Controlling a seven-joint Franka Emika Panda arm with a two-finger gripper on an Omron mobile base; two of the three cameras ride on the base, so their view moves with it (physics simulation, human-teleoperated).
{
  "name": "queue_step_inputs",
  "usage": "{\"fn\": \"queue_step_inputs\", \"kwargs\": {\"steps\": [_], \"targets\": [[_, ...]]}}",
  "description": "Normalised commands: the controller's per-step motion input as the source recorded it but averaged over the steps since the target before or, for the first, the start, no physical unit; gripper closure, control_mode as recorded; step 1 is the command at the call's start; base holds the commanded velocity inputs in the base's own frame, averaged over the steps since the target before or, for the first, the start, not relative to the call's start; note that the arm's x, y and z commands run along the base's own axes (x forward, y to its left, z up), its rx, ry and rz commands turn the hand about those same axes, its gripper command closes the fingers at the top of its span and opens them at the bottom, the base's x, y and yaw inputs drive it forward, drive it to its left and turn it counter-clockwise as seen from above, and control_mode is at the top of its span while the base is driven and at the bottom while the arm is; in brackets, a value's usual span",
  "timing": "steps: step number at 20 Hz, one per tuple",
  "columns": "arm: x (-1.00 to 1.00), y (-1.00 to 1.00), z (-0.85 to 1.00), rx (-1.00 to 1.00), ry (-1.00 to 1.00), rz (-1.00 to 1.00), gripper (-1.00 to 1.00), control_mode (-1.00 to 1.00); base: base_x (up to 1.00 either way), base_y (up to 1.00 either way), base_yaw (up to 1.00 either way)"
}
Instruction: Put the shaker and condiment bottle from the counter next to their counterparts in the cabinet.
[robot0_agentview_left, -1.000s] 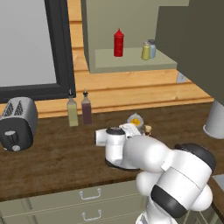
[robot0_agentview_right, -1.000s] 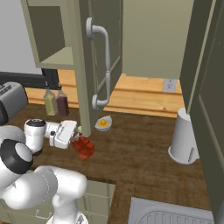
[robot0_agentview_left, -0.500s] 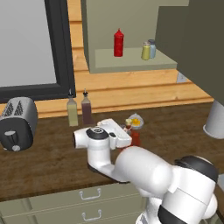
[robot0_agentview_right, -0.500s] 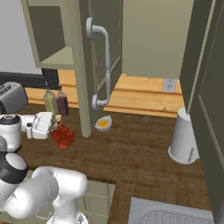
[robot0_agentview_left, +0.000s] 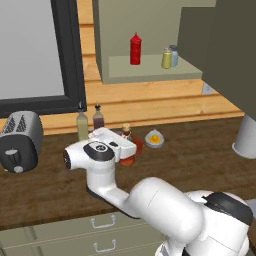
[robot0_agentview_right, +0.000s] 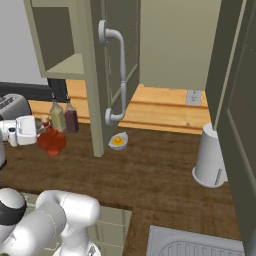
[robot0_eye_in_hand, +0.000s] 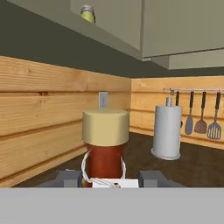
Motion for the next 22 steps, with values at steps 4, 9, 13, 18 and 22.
{"fn": "queue_step_inputs", "kwargs": {"steps": [4, 9, 13, 18, 22], "targets": [[0.01, 0.41, 0.66, 0.02, 0.03, 0.25, 1.00, -1.00, 0.00, 0.00, 0.00], [0.02, 0.17, 0.71, 0.00, 0.08, 0.24, 1.00, -1.00, 0.00, 0.00, 0.00], [0.00, 0.00, 0.69, 0.00, 0.07, 0.30, 1.00, -1.00, 0.00, 0.00, 0.00], [0.00, 0.00, 0.53, 0.00, 0.02, 0.38, 1.00, -1.00, 0.00, 0.00, 0.00], [-0.06, 0.00, 0.37, 0.00, 0.00, 0.41, 1.00, -1.00, 0.00, 0.00, 0.00]]}}
